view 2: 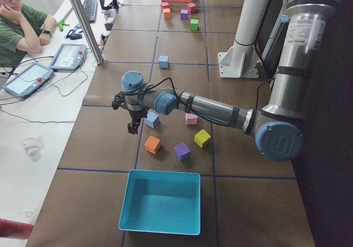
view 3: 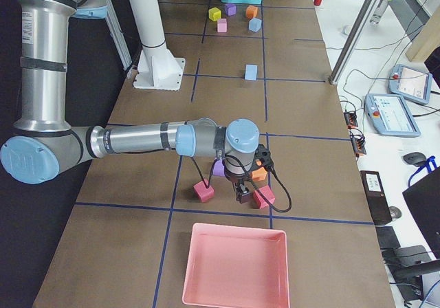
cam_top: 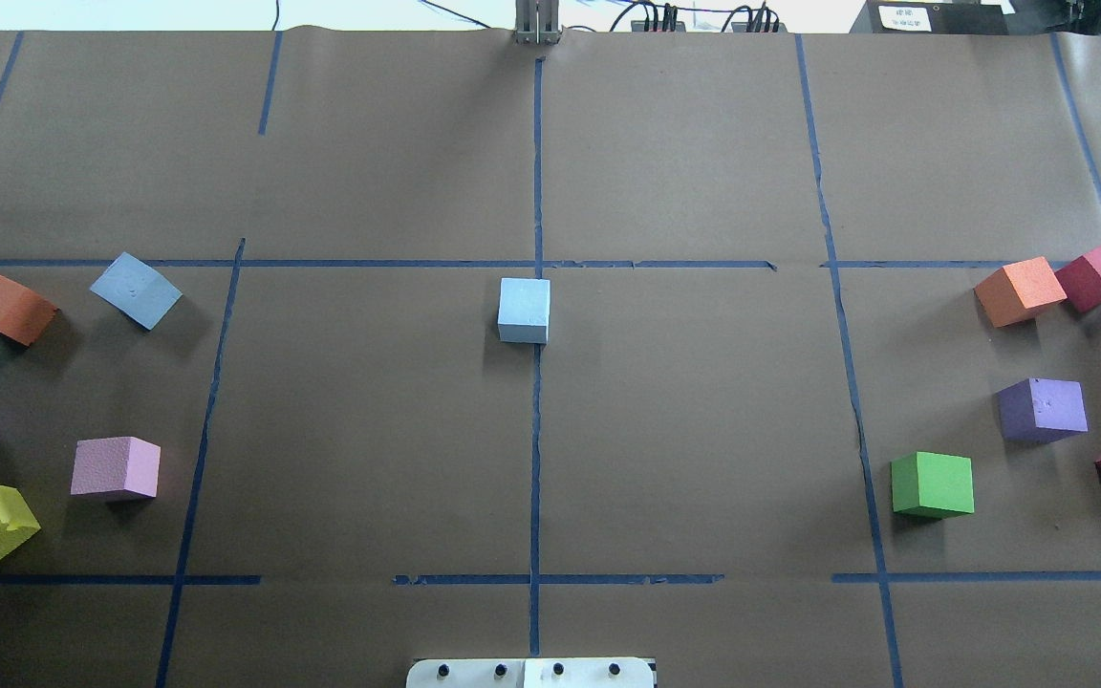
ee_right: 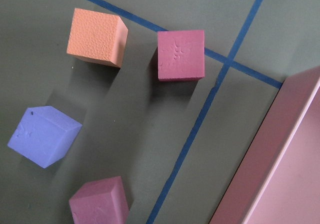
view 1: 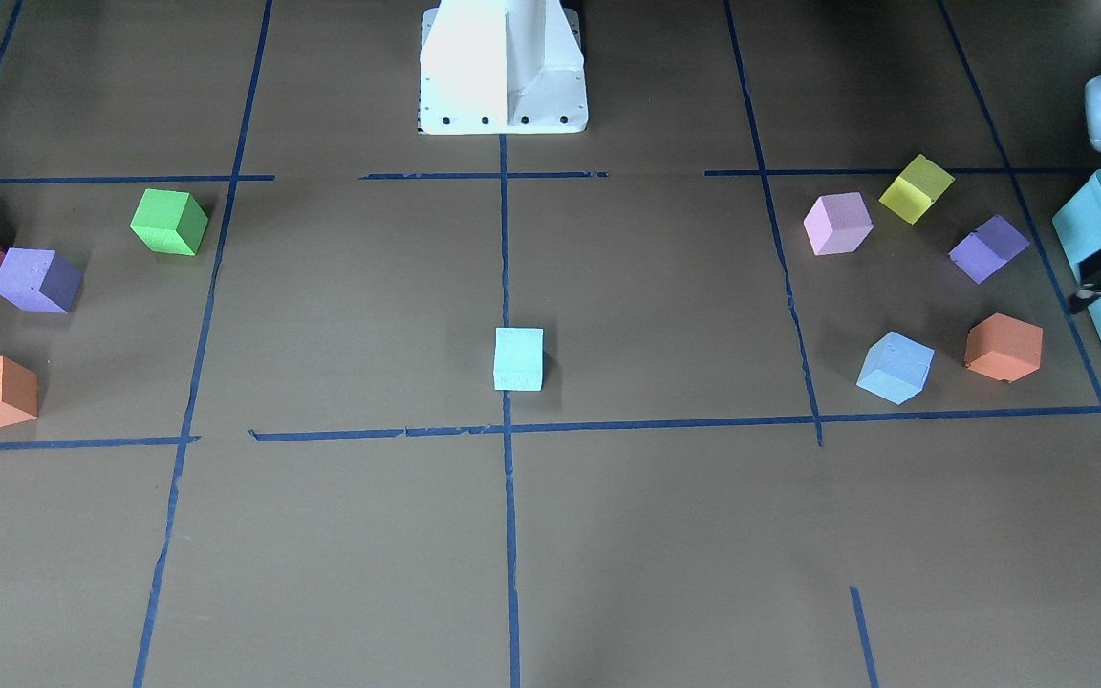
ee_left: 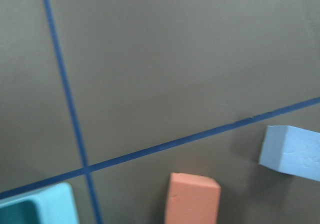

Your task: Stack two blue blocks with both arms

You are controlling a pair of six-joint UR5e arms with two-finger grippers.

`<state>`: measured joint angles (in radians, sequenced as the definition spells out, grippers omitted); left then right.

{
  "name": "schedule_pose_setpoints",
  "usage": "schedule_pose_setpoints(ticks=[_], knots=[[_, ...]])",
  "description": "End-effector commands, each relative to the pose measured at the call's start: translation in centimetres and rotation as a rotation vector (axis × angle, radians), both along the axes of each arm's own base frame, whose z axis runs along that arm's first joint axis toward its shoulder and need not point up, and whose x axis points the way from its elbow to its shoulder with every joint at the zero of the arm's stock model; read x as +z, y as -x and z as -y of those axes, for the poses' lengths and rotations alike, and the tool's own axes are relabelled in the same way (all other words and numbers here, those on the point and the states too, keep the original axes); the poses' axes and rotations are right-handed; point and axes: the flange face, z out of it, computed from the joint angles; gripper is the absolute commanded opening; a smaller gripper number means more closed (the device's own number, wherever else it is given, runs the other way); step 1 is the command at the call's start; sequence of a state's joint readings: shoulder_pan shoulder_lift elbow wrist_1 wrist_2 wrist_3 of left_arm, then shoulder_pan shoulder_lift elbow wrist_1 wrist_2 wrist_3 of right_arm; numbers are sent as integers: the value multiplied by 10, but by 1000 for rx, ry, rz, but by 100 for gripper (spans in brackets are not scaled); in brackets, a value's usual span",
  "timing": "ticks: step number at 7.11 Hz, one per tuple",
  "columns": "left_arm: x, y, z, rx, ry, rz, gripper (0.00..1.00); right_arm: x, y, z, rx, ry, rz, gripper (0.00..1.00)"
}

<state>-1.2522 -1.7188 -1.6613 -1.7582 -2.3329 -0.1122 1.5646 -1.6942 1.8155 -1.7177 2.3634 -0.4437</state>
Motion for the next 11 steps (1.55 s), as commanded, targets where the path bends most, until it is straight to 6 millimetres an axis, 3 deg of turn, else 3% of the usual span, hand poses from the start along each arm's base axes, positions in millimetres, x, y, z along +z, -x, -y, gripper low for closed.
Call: schedule_pose_setpoints(ticks=[1, 2, 4, 7, 11], knots=[[-9, -88, -20, 141, -113, -50, 100, 3, -2, -3, 9, 13, 3, 99], [-4, -108, -26, 164, -121, -32, 100, 4, -2, -3, 9, 14, 3, 99], [4, -122, -26, 179, -107, -19, 100, 3, 0, -3, 10, 14, 31, 99], [7, -142, -1, 86, -14, -38, 100, 5, 0, -5, 10, 21, 34, 99], [23, -178, -5, 116, -15, -1, 100, 8, 0, -4, 9, 26, 34, 99]])
